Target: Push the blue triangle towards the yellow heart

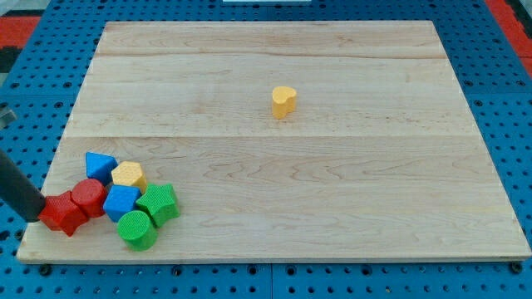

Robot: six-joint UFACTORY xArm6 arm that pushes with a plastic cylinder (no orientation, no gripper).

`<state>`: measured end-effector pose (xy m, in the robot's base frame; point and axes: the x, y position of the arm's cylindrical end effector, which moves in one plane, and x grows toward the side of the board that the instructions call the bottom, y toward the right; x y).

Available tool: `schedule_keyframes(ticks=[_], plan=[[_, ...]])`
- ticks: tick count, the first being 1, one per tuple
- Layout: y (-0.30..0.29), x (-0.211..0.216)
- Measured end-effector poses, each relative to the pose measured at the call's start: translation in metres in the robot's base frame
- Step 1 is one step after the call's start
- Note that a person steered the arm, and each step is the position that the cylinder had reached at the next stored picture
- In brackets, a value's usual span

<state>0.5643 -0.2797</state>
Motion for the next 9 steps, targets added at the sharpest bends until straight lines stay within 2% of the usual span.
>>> schedule_keyframes(ticks=[4,7,9], plan=[[0.005,-0.043],[0.007,-0.045],[0.042,-0.050]])
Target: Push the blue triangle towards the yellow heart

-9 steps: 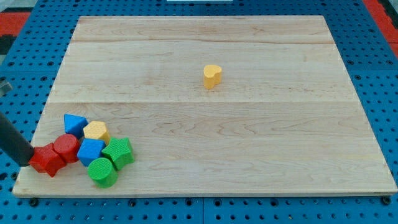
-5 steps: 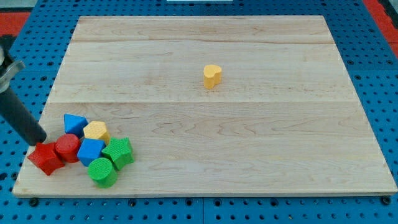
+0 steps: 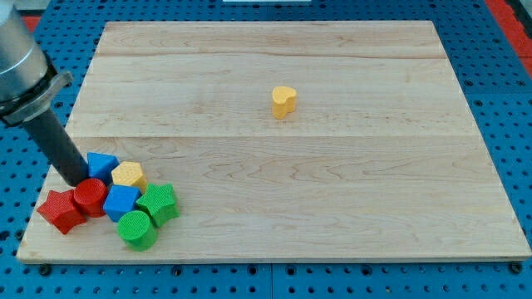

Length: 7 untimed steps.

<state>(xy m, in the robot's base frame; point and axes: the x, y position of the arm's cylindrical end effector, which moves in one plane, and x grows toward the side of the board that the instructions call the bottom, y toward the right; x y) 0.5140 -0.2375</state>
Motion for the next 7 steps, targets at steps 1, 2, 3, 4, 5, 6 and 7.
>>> schedule_keyframes(ticks=[1,2,3,4,5,6,7], plan=[[0.000,0.000],[0.001,0.000],[0.029,-0.012],[0.040,-0.017],[0.040,-0.017],[0.052,-0.021],[0.086,-0.034]])
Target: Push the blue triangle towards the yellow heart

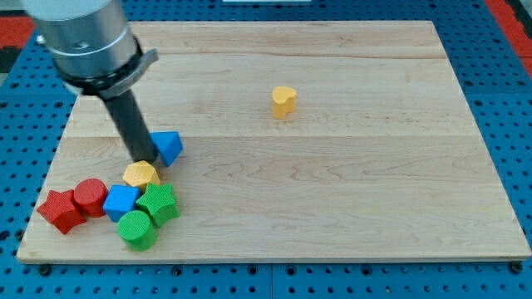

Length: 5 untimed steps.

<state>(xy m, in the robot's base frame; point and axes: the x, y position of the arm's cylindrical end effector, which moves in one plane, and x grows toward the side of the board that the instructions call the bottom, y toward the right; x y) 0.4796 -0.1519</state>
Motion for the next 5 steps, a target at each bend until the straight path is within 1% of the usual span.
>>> schedule_keyframes(ticks=[3,4,5], plan=[[0.082,-0.032],[0.085,-0.038],[0.085,-0.067]])
